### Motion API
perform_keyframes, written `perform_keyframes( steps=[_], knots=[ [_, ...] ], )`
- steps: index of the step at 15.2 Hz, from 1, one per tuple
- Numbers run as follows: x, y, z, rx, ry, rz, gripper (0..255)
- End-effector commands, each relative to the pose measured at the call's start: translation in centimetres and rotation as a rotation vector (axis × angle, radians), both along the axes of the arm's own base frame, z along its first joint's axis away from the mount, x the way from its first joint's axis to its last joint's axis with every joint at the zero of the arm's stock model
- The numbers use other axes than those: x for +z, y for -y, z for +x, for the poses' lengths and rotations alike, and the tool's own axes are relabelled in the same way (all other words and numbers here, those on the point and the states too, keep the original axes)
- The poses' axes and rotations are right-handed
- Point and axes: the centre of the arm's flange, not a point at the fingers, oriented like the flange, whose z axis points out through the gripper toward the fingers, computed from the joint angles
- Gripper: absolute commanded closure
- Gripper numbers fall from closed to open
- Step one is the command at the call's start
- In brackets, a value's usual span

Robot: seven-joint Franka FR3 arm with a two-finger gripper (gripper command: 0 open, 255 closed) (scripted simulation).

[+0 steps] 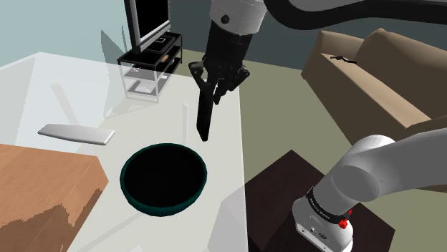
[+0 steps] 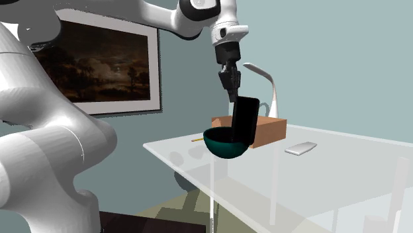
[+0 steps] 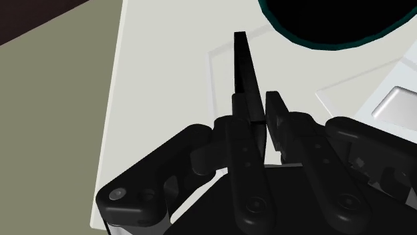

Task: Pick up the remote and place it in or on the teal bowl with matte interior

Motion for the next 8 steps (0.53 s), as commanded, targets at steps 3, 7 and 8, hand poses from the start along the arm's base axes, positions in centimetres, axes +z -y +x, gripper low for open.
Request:
perform_keyframes(
  steps=[3,7,8],
  knots=[
    [2.1,0.1,-0.1,0.0,0.0,0.0,255],
    [4.2,0.1,-0.1,0.0,0.0,0.0,255],
    [4.8,0.1,-0.1,0.0,0.0,0.0,255]
  ],
)
